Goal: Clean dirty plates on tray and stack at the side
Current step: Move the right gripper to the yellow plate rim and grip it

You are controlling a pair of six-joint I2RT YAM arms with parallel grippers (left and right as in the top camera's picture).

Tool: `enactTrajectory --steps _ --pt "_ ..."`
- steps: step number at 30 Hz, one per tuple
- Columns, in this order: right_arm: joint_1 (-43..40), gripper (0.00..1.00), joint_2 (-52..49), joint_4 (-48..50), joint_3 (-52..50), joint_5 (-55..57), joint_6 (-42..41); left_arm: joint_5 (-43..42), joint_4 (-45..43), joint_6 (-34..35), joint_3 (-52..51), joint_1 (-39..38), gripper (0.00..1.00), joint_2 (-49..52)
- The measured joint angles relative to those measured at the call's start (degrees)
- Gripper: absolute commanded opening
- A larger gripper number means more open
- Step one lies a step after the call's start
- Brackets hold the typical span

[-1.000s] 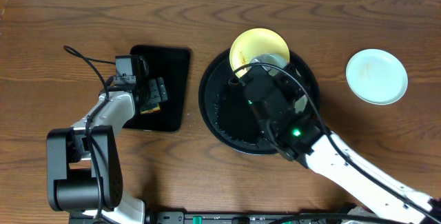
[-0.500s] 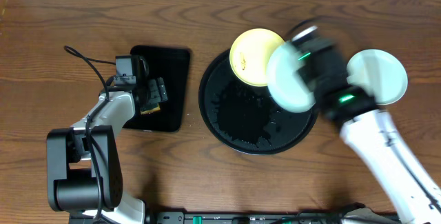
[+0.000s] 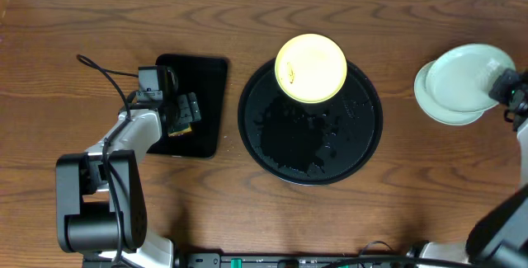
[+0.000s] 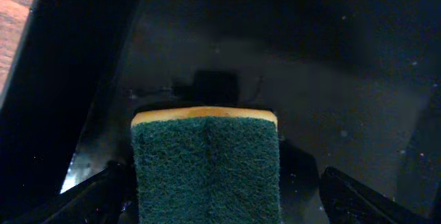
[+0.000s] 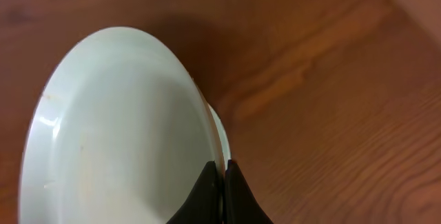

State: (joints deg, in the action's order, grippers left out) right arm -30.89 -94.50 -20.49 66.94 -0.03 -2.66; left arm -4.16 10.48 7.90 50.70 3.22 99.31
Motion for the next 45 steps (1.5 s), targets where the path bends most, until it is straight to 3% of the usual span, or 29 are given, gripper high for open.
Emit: enactTrajectory --steps 1,2,3,7,11,15,23,29,32,35,36,41,43,45 --pt "-0.4 0.41 -2.2 0.7 0.0 -0.3 -0.3 0.0 0.0 0.0 0.0 0.0 0.90 0.0" --pt "-0.7 0.63 -4.9 1.3 0.0 -0.8 -1.1 0.0 0.0 0.0 0.0 0.0 0.90 0.0" --pt "-0.7 0.67 -5.9 1.6 0.0 -1.4 -1.2 0.0 0.0 0.0 0.0 0.0 0.90 0.0" --pt "-0.7 0.68 -6.9 2.8 0.1 -9.3 -1.1 0.0 0.0 0.0 0.0 0.0 0.90 0.0" --pt "0.7 0.71 -6.9 -2.8 1.9 -18.9 0.8 0.0 0.0 0.0 0.0 0.0 0.90 0.0" --pt "10.0 0.72 -6.9 -10.5 8.0 -22.7 4.5 0.0 0.0 0.0 0.0 0.0 0.90 0.0" --pt "38.3 0.72 -8.0 -10.5 10.2 -10.1 4.0 0.0 0.0 0.0 0.0 0.0 0.90 0.0" --pt "45.0 0.72 -15.8 -3.5 10.3 -3.6 -1.1 0.0 0.0 0.0 0.0 0.0 0.91 0.0" --pt "45.5 0.66 -20.9 -0.3 10.3 -2.2 -1.9 0.0 0.0 0.0 0.0 0.0 0.90 0.0" --pt "45.4 0.50 -21.9 1.2 10.2 -1.2 -2.6 0.0 0.0 0.0 0.0 0.0 0.90 0.0" --pt "45.4 0.40 -21.9 1.3 10.3 -1.0 -2.7 0.0 0.0 0.0 0.0 0.0 0.90 0.0" --pt "45.4 0.21 -21.9 0.5 10.2 -0.4 -3.2 0.0 0.0 0.0 0.0 0.0 0.91 0.0" --pt "45.4 0.04 -21.9 0.3 10.2 -0.3 -3.8 0.0 0.0 0.0 0.0 0.0 0.90 0.0" --pt "45.4 0.01 -21.9 -0.4 10.2 -0.3 -4.2 0.0 0.0 0.0 0.0 0.0 0.90 0.0"
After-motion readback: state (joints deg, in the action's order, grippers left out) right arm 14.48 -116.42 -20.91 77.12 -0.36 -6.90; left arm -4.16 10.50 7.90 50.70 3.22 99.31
